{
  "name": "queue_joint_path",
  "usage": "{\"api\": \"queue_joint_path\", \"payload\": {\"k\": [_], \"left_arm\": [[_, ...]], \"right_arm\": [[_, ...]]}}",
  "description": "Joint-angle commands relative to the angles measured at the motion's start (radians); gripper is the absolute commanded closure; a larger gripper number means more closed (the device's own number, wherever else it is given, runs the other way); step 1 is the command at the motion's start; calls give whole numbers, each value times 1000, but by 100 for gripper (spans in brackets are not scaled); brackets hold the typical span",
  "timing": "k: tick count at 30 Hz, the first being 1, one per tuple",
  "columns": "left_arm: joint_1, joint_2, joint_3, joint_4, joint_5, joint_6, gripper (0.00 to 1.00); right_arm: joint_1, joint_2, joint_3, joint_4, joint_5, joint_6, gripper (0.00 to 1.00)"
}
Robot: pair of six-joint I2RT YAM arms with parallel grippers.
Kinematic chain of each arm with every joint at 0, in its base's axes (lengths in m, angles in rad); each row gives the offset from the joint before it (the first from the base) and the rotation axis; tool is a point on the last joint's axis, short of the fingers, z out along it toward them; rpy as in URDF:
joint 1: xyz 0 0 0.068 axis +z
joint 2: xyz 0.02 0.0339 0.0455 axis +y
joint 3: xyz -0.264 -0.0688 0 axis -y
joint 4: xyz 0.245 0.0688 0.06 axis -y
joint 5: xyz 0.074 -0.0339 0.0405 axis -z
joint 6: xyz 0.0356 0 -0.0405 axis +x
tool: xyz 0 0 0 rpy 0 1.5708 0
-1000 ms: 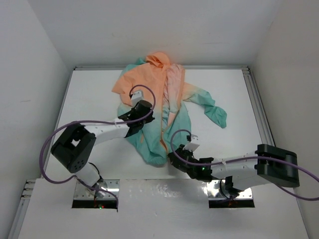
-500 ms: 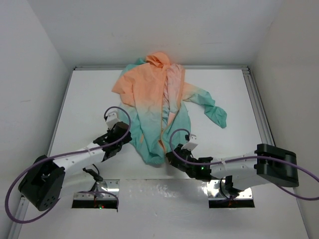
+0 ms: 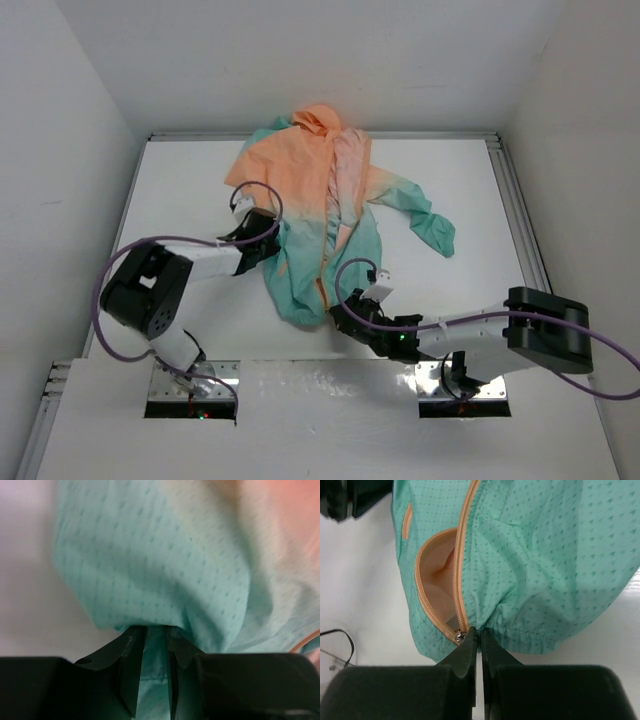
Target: Zip up the jacket
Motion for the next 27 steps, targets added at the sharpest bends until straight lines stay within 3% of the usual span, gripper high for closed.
{"api": "queue_joint_path", "payload": {"k": [1,4,7,12,16,17,18,20,24,27], "left_arm": [[7,82,143,53,33,39,78],[-16,89,166,65,110,56,75],[-80,-22,116,21,55,80,67],[-187,-402,-94,-57,-28,47,60],[-308,-638,-276,-134,14,-12,69],[-331,-684,-298,-137,54,-35,76],[-376,-697,-317,-134,71,-45,84],[-431,-705,-357,-107,97,-70,85],[-583,-682,-378,-7,113,-82,70],[-632,-657,-360,8,94,-82,61]], "right_arm": [[6,37,59,3,70,59,100],[4,68,89,-23,107,91,100],[4,68,107,-35,141,103,100],[4,44,73,-8,170,126,100],[3,18,29,15,161,136,100],[3,2,23,14,159,139,100],[1,-7,15,15,155,142,100],[1,-36,-11,24,153,140,100],[1,-83,-42,15,152,139,100],[1,-108,-54,0,144,130,100]]}}
